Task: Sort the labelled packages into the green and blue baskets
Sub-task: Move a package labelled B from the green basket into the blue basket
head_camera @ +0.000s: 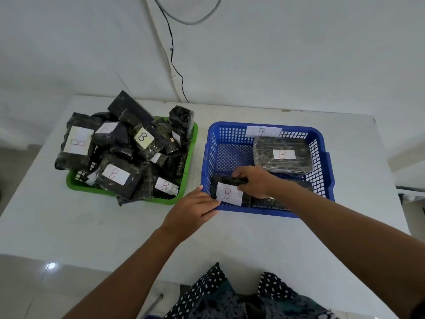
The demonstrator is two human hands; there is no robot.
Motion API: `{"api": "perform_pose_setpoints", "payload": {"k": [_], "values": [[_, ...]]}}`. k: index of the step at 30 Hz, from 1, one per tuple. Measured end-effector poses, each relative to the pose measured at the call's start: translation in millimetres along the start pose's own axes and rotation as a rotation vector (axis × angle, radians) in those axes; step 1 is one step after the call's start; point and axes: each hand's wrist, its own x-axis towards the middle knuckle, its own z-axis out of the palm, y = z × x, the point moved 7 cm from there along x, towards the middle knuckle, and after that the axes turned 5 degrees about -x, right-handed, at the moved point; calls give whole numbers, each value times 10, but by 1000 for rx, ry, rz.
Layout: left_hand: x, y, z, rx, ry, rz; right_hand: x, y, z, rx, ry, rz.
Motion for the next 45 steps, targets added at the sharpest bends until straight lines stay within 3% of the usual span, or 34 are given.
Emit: {"api": "perform_pose_setpoints", "payload": {"k": [4,9,15,19,24,30,33,38,41,43,45], "values": [[-19,-14,3,-23,35,-99,73,-53,-16,-200,5,-12],[57,-42,-61,-145,223,-468,107,-43,3,-253,28,-10],[116,-119,-146,-213,412,-694,113,-24,-20,-255,23,-23],[48,-187,-91,-229,375,-828,165,-68,-46,-305,-54,-24],[38,-210,-88,-258,375,-856,169,-218,128,-620,-52,-21],[5,-259,-64,-269,365,-901,85,-70,286,-454,-27,-70],[-13,-293,-62,-281,345,-924,31,-39,318,-486,-45,-87],[16,-329,-72,-357,198,-941,10,-94,227,-360,-6,-84],[45,-307,-342,-347,182,-852,-103,-263,-76,-149,244,-160],[69,-271,-692,-286,244,-719,-209,-459,-249,-63,431,-199],[61,-280,-1080,-199,305,-553,-267,-730,-303,0,508,-213]]}}
